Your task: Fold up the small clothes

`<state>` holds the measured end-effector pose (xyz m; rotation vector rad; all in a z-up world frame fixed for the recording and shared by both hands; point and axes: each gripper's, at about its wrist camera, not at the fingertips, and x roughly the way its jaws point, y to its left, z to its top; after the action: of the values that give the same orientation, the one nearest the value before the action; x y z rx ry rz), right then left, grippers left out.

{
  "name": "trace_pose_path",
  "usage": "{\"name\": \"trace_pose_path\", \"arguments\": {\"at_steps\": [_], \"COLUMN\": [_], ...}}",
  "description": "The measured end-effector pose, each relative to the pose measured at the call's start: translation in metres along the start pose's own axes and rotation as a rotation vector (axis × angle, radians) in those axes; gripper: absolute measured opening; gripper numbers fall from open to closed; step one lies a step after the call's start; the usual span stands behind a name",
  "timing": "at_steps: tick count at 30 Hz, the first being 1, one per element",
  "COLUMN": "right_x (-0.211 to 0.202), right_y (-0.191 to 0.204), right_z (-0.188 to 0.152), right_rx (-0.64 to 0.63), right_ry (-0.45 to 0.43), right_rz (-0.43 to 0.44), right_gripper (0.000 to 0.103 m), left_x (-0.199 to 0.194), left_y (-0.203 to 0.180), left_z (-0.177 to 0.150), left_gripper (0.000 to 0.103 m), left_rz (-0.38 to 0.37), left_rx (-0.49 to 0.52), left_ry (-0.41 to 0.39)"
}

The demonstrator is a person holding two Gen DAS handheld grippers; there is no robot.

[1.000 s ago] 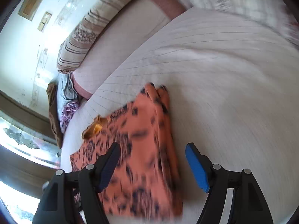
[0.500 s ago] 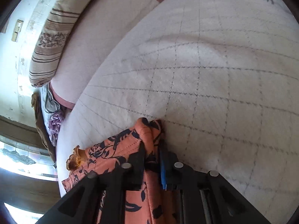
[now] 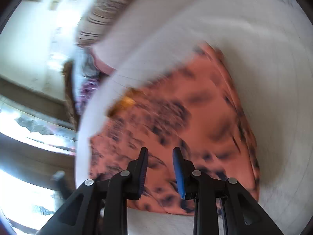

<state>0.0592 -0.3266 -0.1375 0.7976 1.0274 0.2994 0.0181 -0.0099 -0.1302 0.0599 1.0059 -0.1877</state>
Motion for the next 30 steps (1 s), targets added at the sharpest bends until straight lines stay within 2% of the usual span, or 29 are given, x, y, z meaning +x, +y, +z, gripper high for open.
{"name": "trace_pose_path", "arguments": {"at_steps": [1, 3, 5, 6, 8, 10, 11, 12, 13, 14, 15, 16, 17, 18, 19, 23, 26, 28, 29, 30], "right_x": [0.003, -0.009, -0.028, -0.033, -0.027, -0.026, -0.033, -0.042, -0.05, -0.055, -0.056, -0.054, -0.045, -0.035, -0.035, -0.054, -0.035, -0.006, 0.006, 0.017], "right_y": [-0.016, -0.045, -0.043, -0.04, -0.045, -0.054, -0.049, -0.042, -0.034, -0.025, -0.023, -0.026, -0.036, -0.049, -0.053, -0.004, 0.011, -0.002, -0.02, -0.038], "right_z": [-0.003, -0.013, -0.021, -0.027, -0.031, -0.031, -0.03, -0.032, -0.034, -0.034, -0.033, -0.029, -0.024, -0.021, -0.019, -0.005, 0.023, 0.044, 0.05, 0.053], "right_rx": [0.051, 0.191, 0.185, 0.164, 0.154, 0.237, 0.243, 0.211, 0.172, 0.133, 0.117, 0.121, 0.158, 0.239, 0.275, 0.115, 0.067, 0.092, 0.139, 0.223], "right_ry": [-0.007, -0.085, -0.154, -0.165, -0.123, -0.11, -0.129, -0.153, -0.175, -0.195, -0.206, -0.203, -0.173, -0.12, -0.122, -0.197, -0.156, -0.116, -0.101, -0.09], "right_rz": [-0.046, 0.057, 0.017, 0.024, 0.044, 0.063, 0.057, 0.045, 0.045, 0.068, 0.084, 0.07, 0.019, -0.015, 0.006, 0.037, 0.099, 0.072, 0.024, 0.036], "right_gripper": [0.027, 0.028, 0.03, 0.031, 0.045, 0.04, 0.042, 0.045, 0.054, 0.066, 0.069, 0.07, 0.069, 0.066, 0.066, 0.066, 0.067, 0.067, 0.066, 0.064], "left_x": [-0.008, -0.02, -0.019, -0.011, 0.006, -0.002, -0.008, -0.014, -0.018, -0.016, -0.008, -0.002, -0.002, -0.005, -0.008, -0.007, -0.006, -0.001, -0.001, -0.001], "left_y": [0.005, 0.018, 0.029, 0.036, 0.049, 0.053, 0.054, 0.055, 0.056, 0.058, 0.059, 0.062, 0.061, 0.059, 0.058, 0.057, 0.056, 0.057, 0.057, 0.058], "left_z": [-0.001, -0.005, -0.009, -0.011, -0.014, -0.015, -0.014, -0.014, -0.015, -0.016, -0.018, -0.018, -0.019, -0.018, -0.018, -0.022, -0.021, -0.018, -0.018, -0.017], "left_gripper": [0.095, 0.095, 0.095, 0.095, 0.094, 0.094, 0.094, 0.094, 0.095, 0.095, 0.095, 0.095, 0.095, 0.095, 0.095, 0.095, 0.095, 0.095, 0.095, 0.095], "left_rz": [-0.006, -0.001, 0.025, 0.042, 0.07, 0.053, 0.052, 0.045, 0.043, 0.053, 0.072, 0.082, 0.094, 0.102, 0.101, 0.111, 0.118, 0.112, 0.108, 0.106], "left_rx": [-0.025, -0.051, -0.071, -0.08, -0.108, -0.121, -0.133, -0.144, -0.145, -0.141, -0.137, -0.129, -0.111, -0.096, -0.092, -0.1, -0.099, -0.105, -0.106, -0.102], "left_ry": [-0.02, -0.049, -0.044, -0.011, 0.064, 0.031, 0.016, -0.009, -0.028, -0.025, 0.01, 0.033, 0.029, 0.02, 0.019, 0.033, 0.034, 0.037, 0.037, 0.041]}}
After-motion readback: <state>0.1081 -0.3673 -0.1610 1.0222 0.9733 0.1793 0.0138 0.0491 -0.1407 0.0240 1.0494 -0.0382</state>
